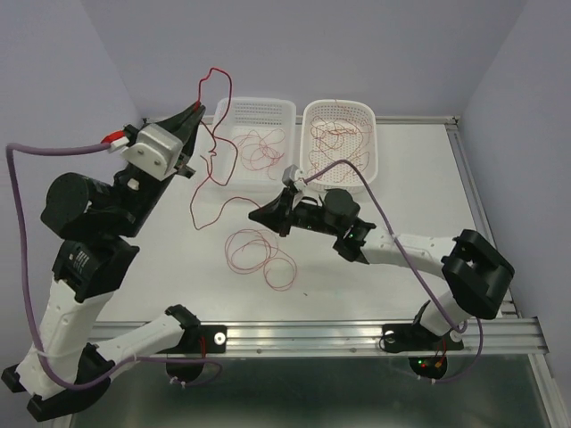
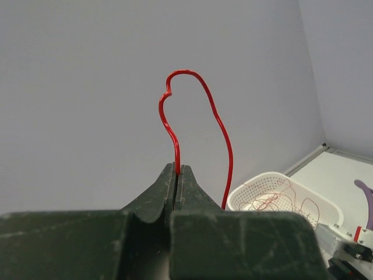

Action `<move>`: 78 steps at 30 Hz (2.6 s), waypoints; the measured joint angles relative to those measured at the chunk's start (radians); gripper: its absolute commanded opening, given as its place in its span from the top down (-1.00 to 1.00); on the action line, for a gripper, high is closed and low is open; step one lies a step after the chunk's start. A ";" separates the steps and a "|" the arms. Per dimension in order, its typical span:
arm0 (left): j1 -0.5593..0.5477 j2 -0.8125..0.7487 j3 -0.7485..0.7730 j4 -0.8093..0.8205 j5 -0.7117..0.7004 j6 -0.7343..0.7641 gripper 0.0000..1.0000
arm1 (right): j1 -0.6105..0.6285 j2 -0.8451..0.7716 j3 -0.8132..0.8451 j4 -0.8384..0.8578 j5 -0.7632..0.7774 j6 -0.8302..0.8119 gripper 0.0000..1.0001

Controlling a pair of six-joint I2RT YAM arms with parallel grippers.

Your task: Untangle the cables

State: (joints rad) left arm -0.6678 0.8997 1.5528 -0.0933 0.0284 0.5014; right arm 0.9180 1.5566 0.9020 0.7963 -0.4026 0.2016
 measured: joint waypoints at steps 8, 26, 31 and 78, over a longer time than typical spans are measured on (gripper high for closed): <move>0.000 0.162 -0.051 0.025 0.047 -0.008 1.00 | 0.000 -0.119 0.032 -0.193 0.265 -0.051 0.99; 0.022 0.994 0.323 0.297 0.193 -0.071 1.00 | -0.399 -0.005 0.385 -0.575 0.609 -0.013 0.99; 0.057 1.131 0.414 0.393 0.244 -0.123 1.00 | -0.480 0.125 0.470 -0.602 0.563 0.017 0.99; 0.109 1.275 0.335 0.353 0.182 -0.133 -0.33 | -0.627 0.222 0.522 -0.746 0.635 0.110 -0.59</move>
State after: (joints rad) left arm -0.5591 2.1750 1.8881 0.2600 0.2100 0.3687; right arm 0.2909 1.7782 1.4242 0.0505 0.2325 0.3115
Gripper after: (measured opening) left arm 0.640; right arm 0.757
